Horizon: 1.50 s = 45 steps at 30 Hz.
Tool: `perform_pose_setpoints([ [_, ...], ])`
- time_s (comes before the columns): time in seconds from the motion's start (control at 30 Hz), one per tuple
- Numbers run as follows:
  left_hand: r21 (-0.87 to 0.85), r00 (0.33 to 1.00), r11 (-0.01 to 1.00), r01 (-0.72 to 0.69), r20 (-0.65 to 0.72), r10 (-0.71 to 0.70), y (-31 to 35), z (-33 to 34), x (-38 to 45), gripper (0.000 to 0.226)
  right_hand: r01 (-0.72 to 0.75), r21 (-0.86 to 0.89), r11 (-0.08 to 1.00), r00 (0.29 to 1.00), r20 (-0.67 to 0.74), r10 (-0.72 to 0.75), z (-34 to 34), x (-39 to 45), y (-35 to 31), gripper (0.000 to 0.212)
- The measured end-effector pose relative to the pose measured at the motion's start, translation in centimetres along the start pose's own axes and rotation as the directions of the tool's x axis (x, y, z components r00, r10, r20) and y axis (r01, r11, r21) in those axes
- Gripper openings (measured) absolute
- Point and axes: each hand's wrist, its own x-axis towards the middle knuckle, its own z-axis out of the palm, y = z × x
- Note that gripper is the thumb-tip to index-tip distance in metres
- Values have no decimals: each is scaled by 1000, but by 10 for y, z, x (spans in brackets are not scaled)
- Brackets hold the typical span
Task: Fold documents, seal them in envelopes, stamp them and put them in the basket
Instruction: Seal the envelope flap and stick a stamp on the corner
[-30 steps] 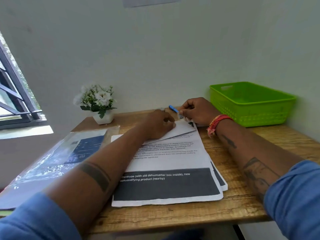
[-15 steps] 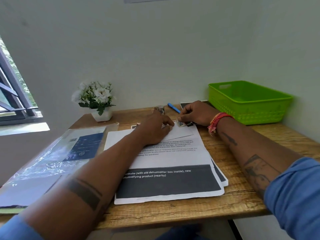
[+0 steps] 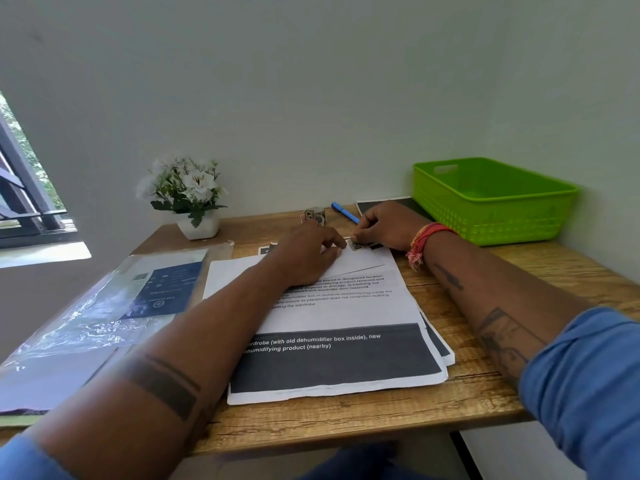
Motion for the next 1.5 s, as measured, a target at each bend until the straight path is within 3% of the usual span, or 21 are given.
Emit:
perform_pose_setpoints([
  [0.33, -2, 997, 999, -34, 63, 34, -2, 2, 2, 31, -11, -105, 994, 1000, 1, 11, 4, 1, -5, 6],
  [0.7, -19, 990, 995, 97, 101, -94, 12, -6, 5, 43, -77, -178, 981, 997, -35, 72, 4, 7, -6, 16],
  [0.83, 21, 992, 995, 100, 80, -102, 15, -8, 4, 46, -71, -127, 989, 994, 68, 81, -7, 3, -3, 23],
  [1.2, 190, 984, 980, 54, 155, -84, 15, -5, 3, 52, -60, -250, 966, 961, 246, 123, -23, 1, -10, 43],
  [1.37, 212, 982, 975, 68, 159, -103, 15, -2, 3, 53, -80, -176, 981, 988, 113, 101, -18, 0, -2, 20],
  [1.5, 212, 987, 975, 61, 129, -90, 16, -1, 0, 53, -99, -273, 957, 986, 103, 132, -10, 2, -12, 34],
])
